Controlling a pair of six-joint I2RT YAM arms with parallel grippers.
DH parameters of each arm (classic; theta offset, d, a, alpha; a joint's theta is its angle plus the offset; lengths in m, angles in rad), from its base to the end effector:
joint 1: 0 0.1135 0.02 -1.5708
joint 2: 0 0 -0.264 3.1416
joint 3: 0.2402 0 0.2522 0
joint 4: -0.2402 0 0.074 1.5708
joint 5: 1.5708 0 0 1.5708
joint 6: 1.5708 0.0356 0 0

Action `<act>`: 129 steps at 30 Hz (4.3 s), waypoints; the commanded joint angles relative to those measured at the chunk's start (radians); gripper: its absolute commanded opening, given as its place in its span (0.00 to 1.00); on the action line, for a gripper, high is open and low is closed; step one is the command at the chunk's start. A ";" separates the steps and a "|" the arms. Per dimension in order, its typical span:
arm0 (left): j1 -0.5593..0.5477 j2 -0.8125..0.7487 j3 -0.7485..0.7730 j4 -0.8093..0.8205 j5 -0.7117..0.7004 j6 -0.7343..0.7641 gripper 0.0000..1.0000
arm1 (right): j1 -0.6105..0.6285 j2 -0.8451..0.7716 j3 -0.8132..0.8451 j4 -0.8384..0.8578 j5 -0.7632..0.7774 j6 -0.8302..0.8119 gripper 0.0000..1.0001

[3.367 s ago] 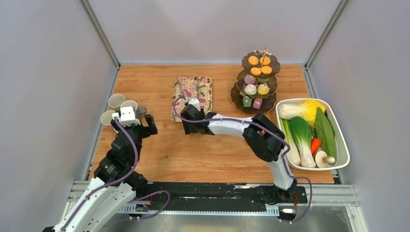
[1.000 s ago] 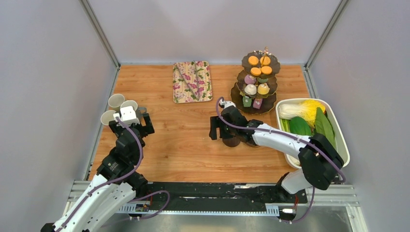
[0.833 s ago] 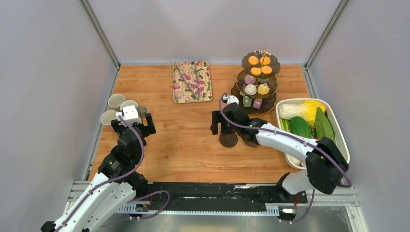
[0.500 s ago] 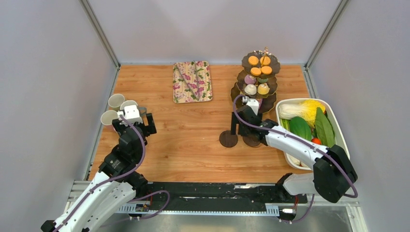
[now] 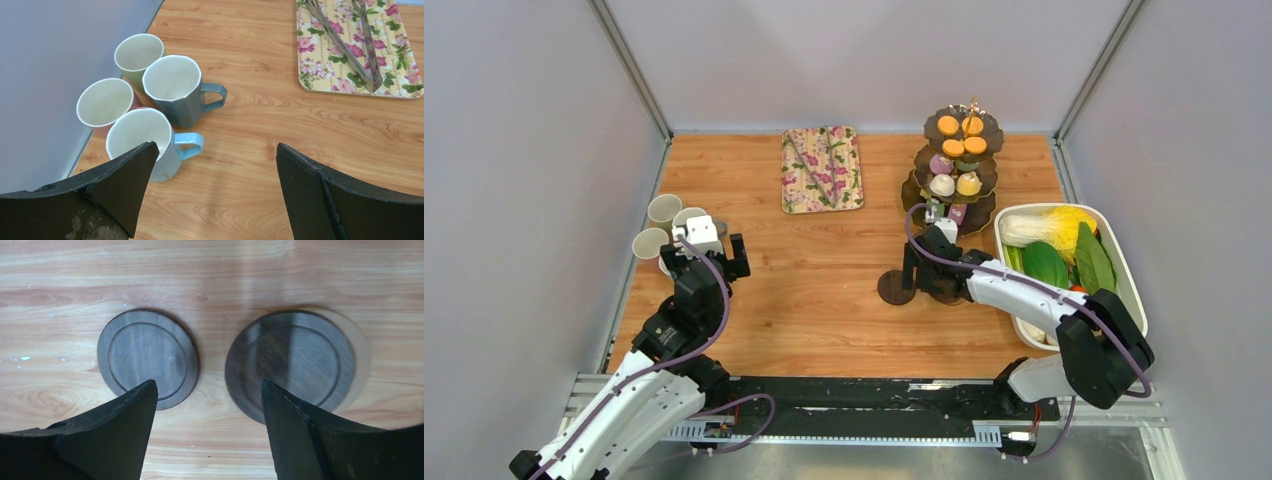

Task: Serve the afternoon tea

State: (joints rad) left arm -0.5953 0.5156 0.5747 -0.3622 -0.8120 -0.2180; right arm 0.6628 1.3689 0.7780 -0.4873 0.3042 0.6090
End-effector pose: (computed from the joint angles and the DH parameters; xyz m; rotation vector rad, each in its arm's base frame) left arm 0.1182 -0.0489 0.2886 -0.2086 1.7688 0.1768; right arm 0.2075 0.1485 0.1904 0.0299 2.5705 0.0667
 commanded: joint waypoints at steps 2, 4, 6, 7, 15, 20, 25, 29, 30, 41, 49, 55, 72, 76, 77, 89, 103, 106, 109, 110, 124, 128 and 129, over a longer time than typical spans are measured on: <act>-0.004 -0.004 0.001 0.014 0.011 0.009 1.00 | 0.006 0.029 -0.008 0.168 -0.157 0.036 0.77; -0.003 -0.011 -0.001 0.014 0.013 0.008 1.00 | 0.013 0.038 0.003 0.251 -0.249 0.004 0.76; -0.004 -0.012 -0.001 0.016 0.017 0.007 1.00 | 0.029 0.049 0.033 0.288 -0.283 -0.016 0.75; -0.004 -0.012 -0.001 0.016 0.022 0.007 1.00 | 0.039 0.052 0.049 0.288 -0.273 -0.029 0.74; -0.004 -0.012 0.000 0.017 0.031 0.006 1.00 | 0.075 0.062 0.080 0.242 -0.219 -0.071 0.73; -0.003 -0.019 -0.002 0.017 0.030 0.006 1.00 | 0.110 0.125 0.085 0.225 -0.236 -0.072 0.72; -0.003 -0.024 0.001 0.015 0.028 0.006 1.00 | 0.155 0.228 0.139 0.226 -0.228 -0.088 0.73; -0.003 -0.033 0.002 0.015 0.021 0.005 1.00 | 0.194 0.328 0.201 0.248 -0.239 -0.097 0.73; -0.003 -0.034 0.001 0.015 0.019 0.005 1.00 | 0.208 0.358 0.223 0.258 -0.250 -0.103 0.73; -0.003 -0.040 0.001 0.014 0.016 0.005 1.00 | 0.267 0.511 0.534 0.239 -0.219 -0.205 0.71; -0.003 -0.031 0.001 0.019 0.018 0.007 1.00 | 0.215 0.261 0.294 0.070 0.069 -0.146 0.72; -0.003 -0.015 0.001 0.022 0.028 0.008 1.00 | 0.192 0.130 0.125 -0.010 0.140 -0.029 0.69; -0.003 -0.013 0.003 0.019 0.043 0.004 1.00 | 0.109 0.414 0.286 0.329 -0.048 -0.161 0.69; -0.003 -0.015 0.005 0.017 0.045 0.003 1.00 | 0.070 0.387 0.322 0.318 -0.045 -0.213 0.68; -0.003 -0.015 0.005 0.017 0.045 0.003 1.00 | 0.070 0.369 0.321 0.306 -0.039 -0.226 0.68; -0.003 0.106 0.084 -0.076 0.253 -0.169 0.99 | 0.047 0.149 0.130 0.173 -0.017 -0.213 0.69; -0.005 0.360 0.118 -0.091 0.521 -0.303 0.98 | 0.061 0.212 0.127 0.151 -0.115 -0.240 0.90; -0.007 0.370 0.118 -0.097 0.531 -0.313 0.98 | 0.063 0.252 0.138 0.151 -0.122 -0.244 0.93; -0.006 0.363 0.128 -0.109 0.524 -0.315 0.98 | 0.071 0.297 0.156 0.152 -0.126 -0.251 0.94; -0.006 0.357 0.130 -0.113 0.519 -0.316 0.98 | 0.075 0.312 0.165 0.152 -0.119 -0.257 0.95; -0.006 0.240 0.203 -0.233 0.367 -0.334 1.00 | 0.009 0.447 0.297 0.135 -0.066 -0.220 0.87; -0.005 0.216 0.220 -0.265 0.326 -0.332 1.00 | 0.026 0.394 0.304 0.116 -0.089 -0.216 0.89; -0.005 0.217 0.224 -0.269 0.319 -0.333 1.00 | 0.037 0.371 0.304 0.111 -0.083 -0.218 0.90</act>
State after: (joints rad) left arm -0.5961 0.7490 0.7475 -0.5926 -0.4328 -0.5385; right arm 0.6781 1.7889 1.0618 -0.3397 0.2314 0.3679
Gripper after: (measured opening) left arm 1.000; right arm 0.881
